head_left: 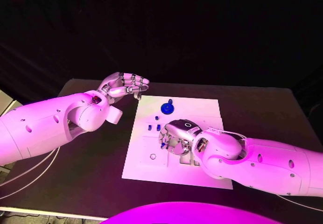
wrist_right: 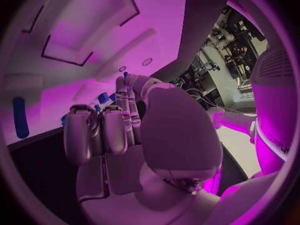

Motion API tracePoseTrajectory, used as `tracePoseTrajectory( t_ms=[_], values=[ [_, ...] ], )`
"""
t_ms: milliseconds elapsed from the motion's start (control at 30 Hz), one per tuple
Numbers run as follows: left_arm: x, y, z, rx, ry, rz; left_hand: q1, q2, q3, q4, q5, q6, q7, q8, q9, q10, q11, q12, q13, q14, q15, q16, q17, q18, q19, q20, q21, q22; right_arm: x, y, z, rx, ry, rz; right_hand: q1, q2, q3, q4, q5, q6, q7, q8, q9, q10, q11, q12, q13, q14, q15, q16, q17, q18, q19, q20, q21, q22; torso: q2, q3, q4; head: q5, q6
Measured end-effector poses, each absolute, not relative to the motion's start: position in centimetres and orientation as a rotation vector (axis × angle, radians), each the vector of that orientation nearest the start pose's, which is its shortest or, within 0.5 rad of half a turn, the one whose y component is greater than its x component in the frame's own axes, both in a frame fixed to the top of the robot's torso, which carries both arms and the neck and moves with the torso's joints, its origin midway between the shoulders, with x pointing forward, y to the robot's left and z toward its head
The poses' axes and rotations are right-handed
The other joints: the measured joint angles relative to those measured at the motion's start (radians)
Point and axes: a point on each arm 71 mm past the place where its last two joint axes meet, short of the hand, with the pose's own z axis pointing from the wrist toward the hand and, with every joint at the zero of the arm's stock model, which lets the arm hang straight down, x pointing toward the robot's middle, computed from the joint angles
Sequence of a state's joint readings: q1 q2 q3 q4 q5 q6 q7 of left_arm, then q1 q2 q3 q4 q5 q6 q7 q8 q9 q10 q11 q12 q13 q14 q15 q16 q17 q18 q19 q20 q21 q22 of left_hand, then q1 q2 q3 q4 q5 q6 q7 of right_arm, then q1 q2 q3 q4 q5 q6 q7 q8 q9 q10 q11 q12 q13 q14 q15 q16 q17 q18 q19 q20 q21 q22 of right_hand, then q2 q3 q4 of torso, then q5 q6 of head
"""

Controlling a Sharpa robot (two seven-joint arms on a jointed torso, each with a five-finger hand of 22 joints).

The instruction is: Assemble the parts on the task board

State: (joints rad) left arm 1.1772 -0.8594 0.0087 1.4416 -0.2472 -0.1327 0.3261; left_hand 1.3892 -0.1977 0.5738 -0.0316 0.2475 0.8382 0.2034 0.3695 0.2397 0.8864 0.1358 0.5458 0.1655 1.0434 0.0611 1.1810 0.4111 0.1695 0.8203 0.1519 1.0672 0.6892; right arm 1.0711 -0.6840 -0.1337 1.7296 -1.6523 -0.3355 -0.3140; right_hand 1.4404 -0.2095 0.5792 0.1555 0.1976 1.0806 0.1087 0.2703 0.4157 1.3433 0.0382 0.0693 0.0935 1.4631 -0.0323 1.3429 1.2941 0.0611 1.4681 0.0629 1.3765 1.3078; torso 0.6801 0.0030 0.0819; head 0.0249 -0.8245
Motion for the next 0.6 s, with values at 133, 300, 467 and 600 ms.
tracePoseTrajectory(
  t_ms=[133, 300, 467, 600],
  values=[
    [50.05, 22.92, -17.80, -0.868, 1.568, -1.531, 0.000, 0.000, 0.000, 0.000, 0.000, 0.000, 0.000, 0.000, 0.000, 0.000, 0.000, 0.000, 0.000, 0.000, 0.000, 0.000, 0.000, 0.000, 0.000, 0.000, 0.000, 0.000, 38.60, -7.41, -24.60, -0.356, 1.765, 0.784, -0.002, 0.002, 0.000, 0.000, 0.000, -0.001, 0.000, 0.001, 0.000, 0.000, 0.000, 0.000, 0.000, 0.000, 0.000, 0.000, 0.000, 0.000, 0.000, 0.000, 0.000, 0.000, 0.000, -0.0002, -0.0003, 0.002, -0.001],
    [50.09, 22.92, -17.82, -0.869, 1.568, -1.530, 0.000, 0.000, 0.000, 0.000, 0.000, 0.000, 0.000, 0.000, 0.000, 0.000, 0.000, 0.005, 0.000, -0.004, -0.004, 0.000, 0.000, 0.000, 0.000, 0.000, 0.000, -0.001, 38.64, -7.39, -24.78, -0.358, 1.767, 0.779, -0.008, 0.002, -0.001, -0.001, 0.000, -0.002, 0.001, 0.001, 0.001, 0.000, 0.000, 0.000, 0.000, 0.000, 0.000, 0.000, 0.000, 0.000, 0.000, 0.000, 0.000, 0.000, 0.000, -0.0001, -0.0005, 0.003, -0.002],
    [50.13, 22.96, -17.84, -0.870, 1.568, -1.528, 0.000, 0.000, 0.000, 0.000, 0.000, 0.000, 0.000, 0.000, 0.000, 0.000, 0.000, 0.006, 0.000, -0.004, -0.004, 0.000, 0.000, 0.000, 0.000, 0.000, 0.000, -0.001, 38.67, -7.43, -24.93, -0.360, 1.770, 0.774, -0.008, 0.002, -0.001, -0.001, 0.000, -0.004, 0.000, 0.001, 0.001, 0.000, 0.000, 0.000, 0.000, 0.000, 0.000, 0.000, 0.000, 0.000, 0.000, 0.000, 0.000, 0.000, 0.000, -0.0001, -0.0011, 0.003, -0.004],
    [50.16, 23.04, -17.86, -0.871, 1.568, -1.526, 0.000, 0.000, 0.000, 0.000, 0.000, 0.000, 0.000, 0.000, 0.000, 0.000, 0.000, 0.006, 0.000, -0.004, -0.004, 0.000, 0.000, 0.000, 0.000, 0.000, 0.000, -0.001, 38.69, -7.44, -24.97, -0.363, 1.770, 0.771, -0.009, 0.001, -0.001, -0.001, 0.000, -0.005, 0.001, 0.000, 0.006, 0.000, 0.000, 0.000, 0.000, 0.000, 0.000, 0.000, 0.000, 0.000, 0.000, 0.000, 0.000, 0.000, 0.000, -0.0001, -0.0010, 0.003, -0.005]
  ],
)
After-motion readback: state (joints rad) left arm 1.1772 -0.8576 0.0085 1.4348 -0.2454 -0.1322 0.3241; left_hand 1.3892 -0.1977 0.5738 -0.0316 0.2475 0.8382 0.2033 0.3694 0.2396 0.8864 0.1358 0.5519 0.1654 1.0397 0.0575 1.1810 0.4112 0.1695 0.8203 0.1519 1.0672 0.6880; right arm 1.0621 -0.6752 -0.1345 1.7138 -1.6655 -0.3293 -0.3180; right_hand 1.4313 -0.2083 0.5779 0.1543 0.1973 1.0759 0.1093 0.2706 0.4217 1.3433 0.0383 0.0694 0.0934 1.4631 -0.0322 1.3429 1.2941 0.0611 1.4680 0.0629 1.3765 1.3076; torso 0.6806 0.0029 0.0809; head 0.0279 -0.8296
